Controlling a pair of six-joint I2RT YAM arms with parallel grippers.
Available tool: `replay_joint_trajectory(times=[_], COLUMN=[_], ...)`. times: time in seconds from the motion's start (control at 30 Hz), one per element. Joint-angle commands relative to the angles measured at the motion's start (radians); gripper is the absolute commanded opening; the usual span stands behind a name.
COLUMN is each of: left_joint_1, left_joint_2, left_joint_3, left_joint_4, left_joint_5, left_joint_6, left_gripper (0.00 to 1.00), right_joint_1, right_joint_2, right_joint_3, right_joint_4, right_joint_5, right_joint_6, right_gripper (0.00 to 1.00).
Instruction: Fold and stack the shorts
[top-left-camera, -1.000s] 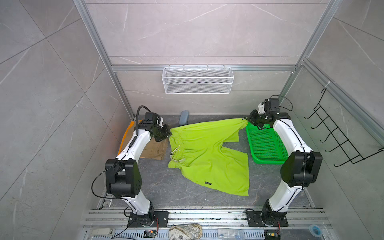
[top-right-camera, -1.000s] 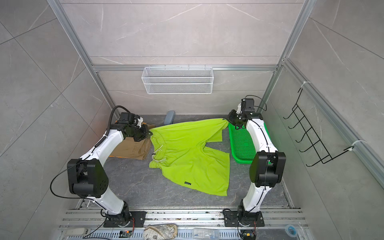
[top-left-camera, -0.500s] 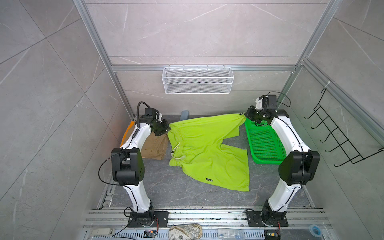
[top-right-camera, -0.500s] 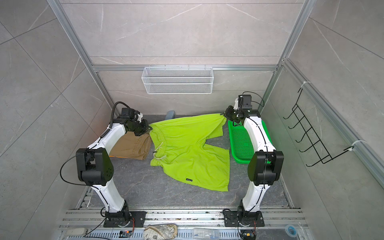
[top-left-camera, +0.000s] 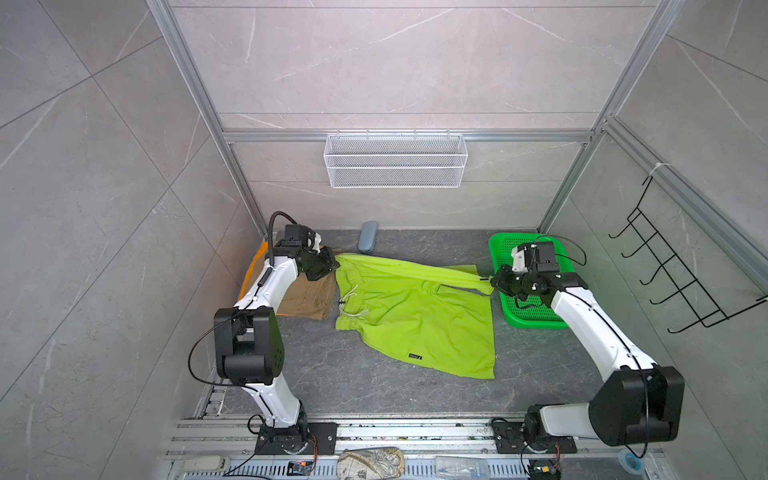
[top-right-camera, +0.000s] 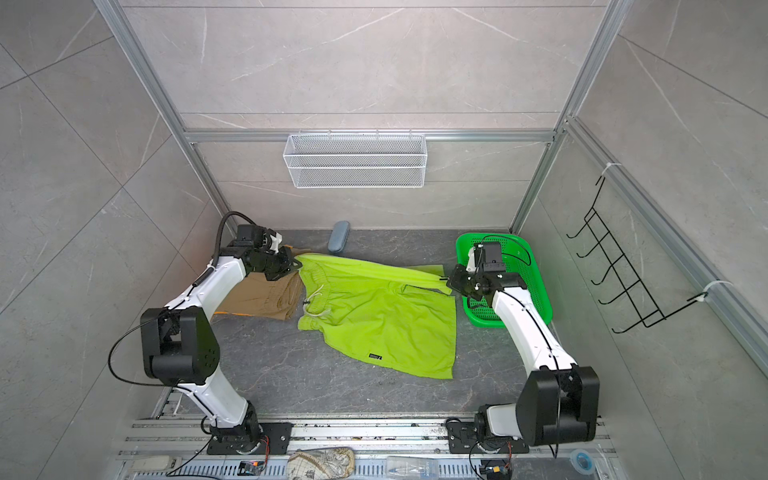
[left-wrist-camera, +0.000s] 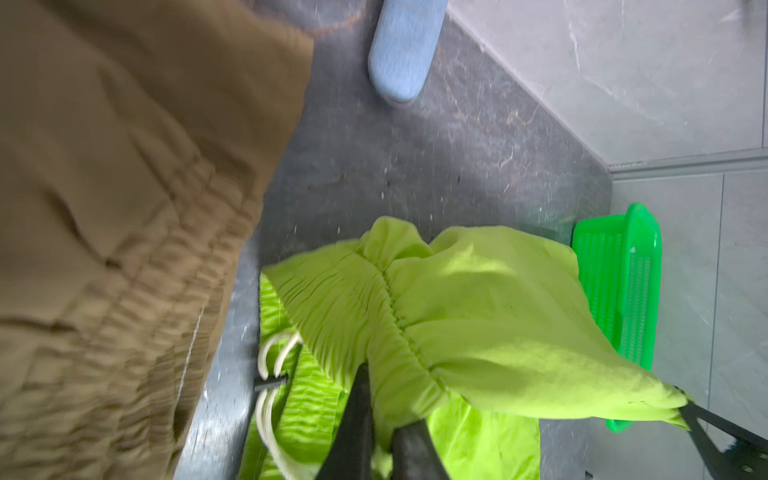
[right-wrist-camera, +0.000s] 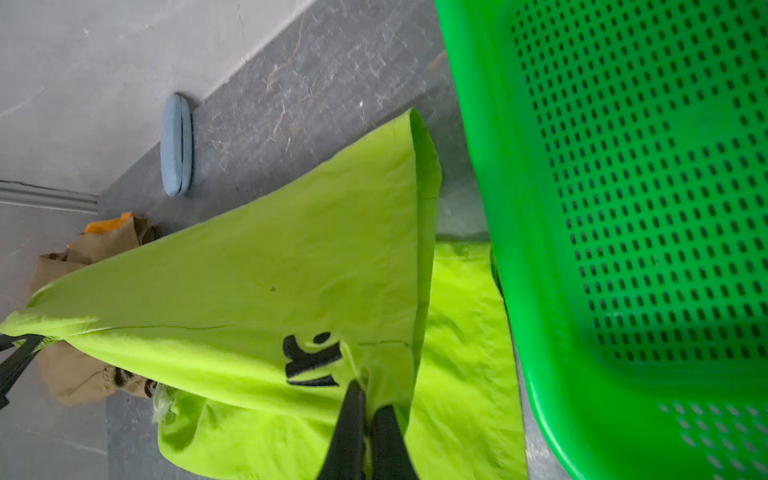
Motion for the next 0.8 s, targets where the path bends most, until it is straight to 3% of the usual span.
replay_joint_trajectory(times=[0.0,0.4,0.5,0.67,0.77], left_joint_1=[0.024,-0.004,-0.004,-0.008,-0.008], left_joint_2=[-0.056,0.166,0.203,0.165,0.135], left_joint_3=[-0.050,0.067,0.098,0.087,0.093], left_joint_4=[0.067,0.006,-0.013,-0.018,-0.044], left_joint_5=[-0.004,-0.012,-0.011,-0.028,-0.040], left_joint_6=[-0.016,-0.014,-0.025,-0.022,-0.003], left_gripper=[0.00,0.00,0.17,0.42,0.66], right_joint_1=[0.005,0.048,0.062,0.064,0.066], right_joint_2=[-0.020,0.163,0.204,0.257,0.214], right_joint_3=[-0.082,-0.089,-0.067,-0.015,-0.012], right_joint_4=[0.013,0.067,0.065,0.015,0.020], right_joint_5=[0.067,0.124,0.159,0.135,0.136], right_joint_6=[0.010,0.013,0.002,-0.016,-0.013], right_gripper=[0.00,0.00,0.00,0.21,0.39])
